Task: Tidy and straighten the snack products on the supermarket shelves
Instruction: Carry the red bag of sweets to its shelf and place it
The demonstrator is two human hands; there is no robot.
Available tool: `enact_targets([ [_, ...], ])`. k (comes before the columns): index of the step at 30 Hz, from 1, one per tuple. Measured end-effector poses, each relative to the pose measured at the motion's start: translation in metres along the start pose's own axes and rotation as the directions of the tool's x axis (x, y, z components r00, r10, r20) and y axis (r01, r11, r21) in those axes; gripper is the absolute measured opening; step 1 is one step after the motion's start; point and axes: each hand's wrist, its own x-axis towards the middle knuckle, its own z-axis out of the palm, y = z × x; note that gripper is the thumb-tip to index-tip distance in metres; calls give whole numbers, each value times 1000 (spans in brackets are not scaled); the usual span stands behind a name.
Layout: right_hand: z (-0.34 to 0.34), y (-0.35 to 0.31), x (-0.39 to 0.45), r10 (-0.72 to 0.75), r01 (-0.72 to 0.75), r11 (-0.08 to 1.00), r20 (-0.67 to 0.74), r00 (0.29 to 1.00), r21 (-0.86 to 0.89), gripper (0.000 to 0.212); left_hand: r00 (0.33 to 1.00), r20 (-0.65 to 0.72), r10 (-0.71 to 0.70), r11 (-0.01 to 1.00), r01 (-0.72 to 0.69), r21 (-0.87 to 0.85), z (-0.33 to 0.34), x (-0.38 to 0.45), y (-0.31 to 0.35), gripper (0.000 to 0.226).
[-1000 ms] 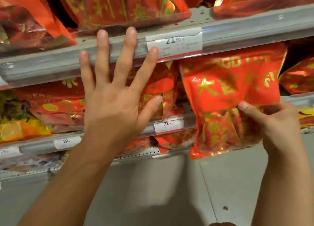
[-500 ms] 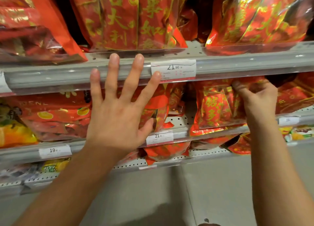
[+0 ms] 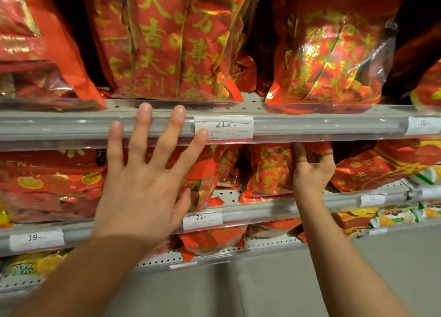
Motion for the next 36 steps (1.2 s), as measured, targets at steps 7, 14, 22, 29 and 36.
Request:
enact_targets([
  [7, -18, 1, -15, 30, -10, 992, 161, 986, -123, 41, 998, 4, -60, 996, 60, -59, -6, -5, 9, 101],
  [14, -40, -14, 27, 245, -139, 959, 478, 844, -246, 29, 994, 54, -97, 988, 103, -115, -13, -7, 13, 96],
  [22, -40, -36, 15, 336, -81, 846, 407, 850, -528, 91, 990, 110, -92, 981, 110, -163, -19, -7, 12, 100],
  [29, -56, -29, -54, -309, 550, 476, 455, 835, -686, 100, 995, 52, -82, 987, 89, -137, -5, -6, 11, 101],
  [36, -2, -9, -85, 12, 297, 565, 368, 930, -770, 121, 996, 30, -84, 991, 87, -97, -2, -8, 12, 99],
])
